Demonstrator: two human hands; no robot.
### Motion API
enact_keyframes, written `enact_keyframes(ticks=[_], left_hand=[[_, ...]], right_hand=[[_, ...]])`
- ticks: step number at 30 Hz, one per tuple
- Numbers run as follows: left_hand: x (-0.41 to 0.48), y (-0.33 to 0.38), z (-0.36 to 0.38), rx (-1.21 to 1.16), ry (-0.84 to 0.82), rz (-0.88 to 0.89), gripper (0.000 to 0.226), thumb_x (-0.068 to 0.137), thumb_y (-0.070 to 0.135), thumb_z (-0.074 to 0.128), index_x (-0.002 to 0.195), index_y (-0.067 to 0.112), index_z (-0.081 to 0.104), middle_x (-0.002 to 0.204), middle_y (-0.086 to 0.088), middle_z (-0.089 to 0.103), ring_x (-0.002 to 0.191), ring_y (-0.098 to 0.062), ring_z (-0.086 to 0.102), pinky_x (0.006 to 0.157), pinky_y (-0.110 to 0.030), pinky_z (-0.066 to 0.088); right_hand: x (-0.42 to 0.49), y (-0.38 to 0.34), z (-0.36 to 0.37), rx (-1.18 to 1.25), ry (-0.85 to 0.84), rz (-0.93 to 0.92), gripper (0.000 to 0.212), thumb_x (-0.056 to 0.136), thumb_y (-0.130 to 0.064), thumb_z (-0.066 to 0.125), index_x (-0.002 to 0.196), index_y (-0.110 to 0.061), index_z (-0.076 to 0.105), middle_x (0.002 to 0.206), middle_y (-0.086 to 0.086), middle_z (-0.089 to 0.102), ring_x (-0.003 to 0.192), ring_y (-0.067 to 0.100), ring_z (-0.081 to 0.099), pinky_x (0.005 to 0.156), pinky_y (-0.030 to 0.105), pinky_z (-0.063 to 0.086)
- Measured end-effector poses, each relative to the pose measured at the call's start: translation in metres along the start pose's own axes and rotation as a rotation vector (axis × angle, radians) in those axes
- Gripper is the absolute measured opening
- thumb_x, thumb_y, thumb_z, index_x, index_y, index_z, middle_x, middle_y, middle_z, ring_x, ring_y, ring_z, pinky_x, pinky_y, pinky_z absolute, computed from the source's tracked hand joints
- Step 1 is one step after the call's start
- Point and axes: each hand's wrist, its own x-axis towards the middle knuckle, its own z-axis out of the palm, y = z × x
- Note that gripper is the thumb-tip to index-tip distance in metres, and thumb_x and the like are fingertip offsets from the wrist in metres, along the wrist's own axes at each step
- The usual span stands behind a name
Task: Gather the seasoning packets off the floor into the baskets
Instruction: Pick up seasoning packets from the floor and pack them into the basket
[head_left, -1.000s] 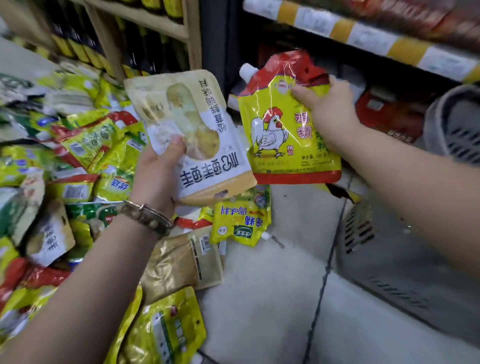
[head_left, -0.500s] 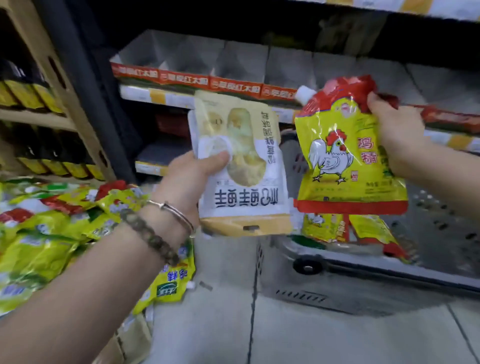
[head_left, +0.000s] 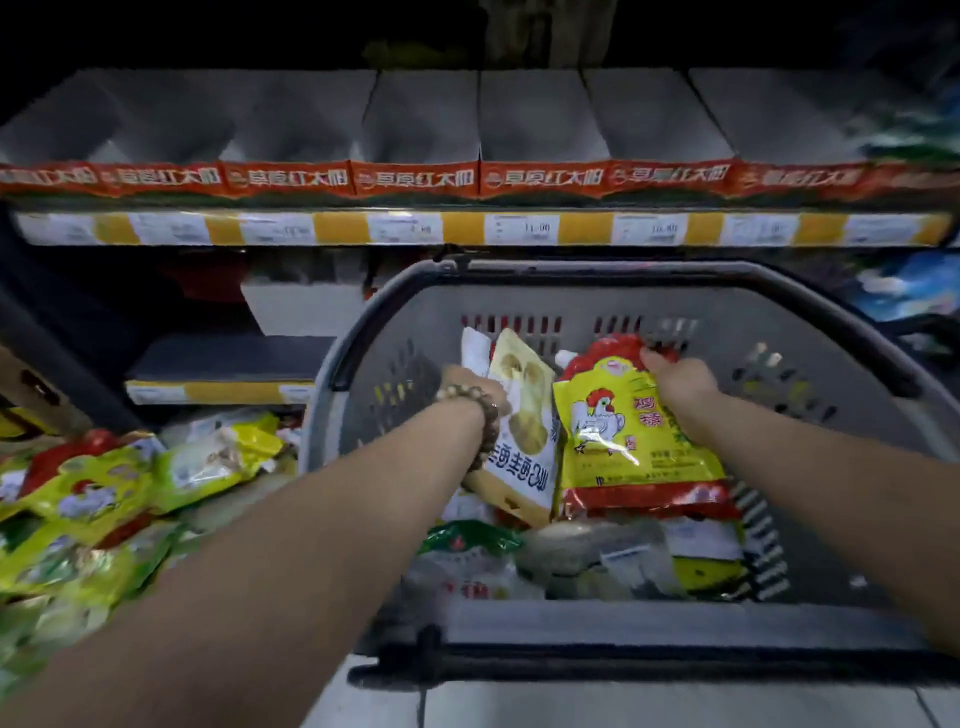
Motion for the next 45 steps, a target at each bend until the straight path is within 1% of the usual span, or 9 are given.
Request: enact_keyframes(ticks=[2, 5, 9, 15, 21, 27, 39, 42, 45], left_hand=[[0.013, -0.008, 0.012, 0.167, 0.023, 0.002, 0.035, 0.094, 0.023, 0.054, 0.070, 0.008, 0.034, 0.080, -0.006, 0.047, 0.059, -0.009, 0.035, 0.058, -0.015, 0.035], [0.021, -0.026, 0.017, 0.425, 0.016, -0.066, 0.054, 0.096, 0.033, 0.049, 0.138, 0.004, 0.030, 0.139, -0.021, 0.037, 0.124, -0.029, 0.044, 0.101, -0.037, 0.035], [0.032, -0.047, 0.016, 0.552, 0.150, -0.121, 0.100, 0.084, 0.043, 0.063, 0.148, 0.017, -0.008, 0.152, -0.020, 0.013, 0.135, -0.039, 0.028, 0.103, -0.047, 0.034], [0.006, -0.046, 0.029, 0.855, 0.248, 0.240, 0.086, 0.095, 0.040, 0.045, 0.147, 0.013, -0.018, 0.155, -0.016, -0.016, 0.144, -0.034, -0.005, 0.115, -0.049, 0.007], [-0.010, -0.061, 0.071, 0.918, -0.292, 0.402, 0.074, 0.096, 0.053, 0.031, 0.149, 0.021, -0.011, 0.156, -0.006, -0.020, 0.144, -0.030, -0.015, 0.117, -0.049, 0.005], [0.007, -0.063, 0.073, 1.062, -0.284, 0.242, 0.087, 0.088, 0.070, 0.025, 0.146, 0.024, -0.021, 0.152, 0.000, -0.032, 0.141, -0.029, -0.024, 0.113, -0.058, 0.002], [0.043, -0.096, 0.040, 1.179, -0.372, 0.155, 0.118, 0.065, 0.090, 0.020, 0.145, 0.015, -0.024, 0.155, -0.006, -0.024, 0.143, -0.028, -0.018, 0.114, -0.055, 0.002], [0.034, -0.079, 0.025, 1.134, -0.350, 0.183, 0.110, 0.071, 0.081, 0.042, 0.149, 0.015, 0.002, 0.156, -0.007, 0.009, 0.142, -0.031, 0.018, 0.112, -0.051, 0.025], [0.018, -0.055, 0.010, 1.087, -0.304, 0.267, 0.084, 0.074, 0.066, 0.057, 0.132, 0.008, 0.038, 0.118, -0.009, 0.051, 0.111, -0.029, 0.055, 0.093, -0.041, 0.048]], right_hand=[[0.011, 0.015, 0.021, -0.040, -0.044, 0.010, 0.054, 0.092, -0.043, 0.055, 0.098, 0.010, 0.058, 0.093, 0.021, 0.058, 0.086, 0.029, 0.055, 0.071, 0.034, 0.039], [0.019, 0.035, 0.041, -0.088, -0.065, -0.030, 0.043, 0.090, -0.039, 0.060, 0.090, 0.004, 0.057, 0.093, 0.019, 0.061, 0.090, 0.027, 0.058, 0.075, 0.033, 0.041], [0.018, 0.047, 0.043, -0.172, 0.022, -0.029, 0.040, 0.091, -0.024, 0.060, 0.124, -0.004, 0.049, 0.122, 0.020, 0.058, 0.115, 0.037, 0.055, 0.091, 0.036, 0.043], [0.005, 0.042, 0.039, -0.665, 0.001, -0.388, 0.065, 0.090, -0.029, 0.057, 0.145, -0.018, 0.026, 0.151, 0.017, 0.024, 0.139, 0.034, 0.024, 0.113, 0.047, 0.021], [-0.016, 0.065, 0.058, -0.907, -0.319, -0.639, 0.062, 0.098, -0.048, 0.030, 0.151, -0.023, 0.011, 0.159, 0.010, 0.008, 0.147, 0.027, 0.001, 0.117, 0.048, 0.003], [-0.019, 0.070, 0.070, -0.990, -0.289, -0.634, 0.063, 0.100, -0.049, 0.018, 0.152, -0.020, -0.002, 0.159, 0.013, -0.003, 0.146, 0.031, -0.009, 0.117, 0.047, -0.002], [-0.029, 0.052, 0.098, -1.041, -0.507, -0.645, 0.070, 0.098, -0.055, 0.017, 0.150, -0.020, -0.015, 0.156, 0.016, -0.018, 0.144, 0.034, -0.015, 0.117, 0.049, -0.006], [-0.021, 0.036, 0.092, -1.045, -0.627, -0.606, 0.079, 0.094, -0.062, 0.027, 0.150, -0.024, -0.013, 0.157, 0.015, -0.016, 0.145, 0.034, -0.011, 0.118, 0.049, -0.001], [-0.018, 0.015, 0.081, -0.959, -0.666, -0.606, 0.077, 0.094, -0.057, 0.037, 0.151, -0.028, -0.005, 0.159, 0.015, -0.004, 0.147, 0.031, 0.001, 0.118, 0.048, 0.009]])
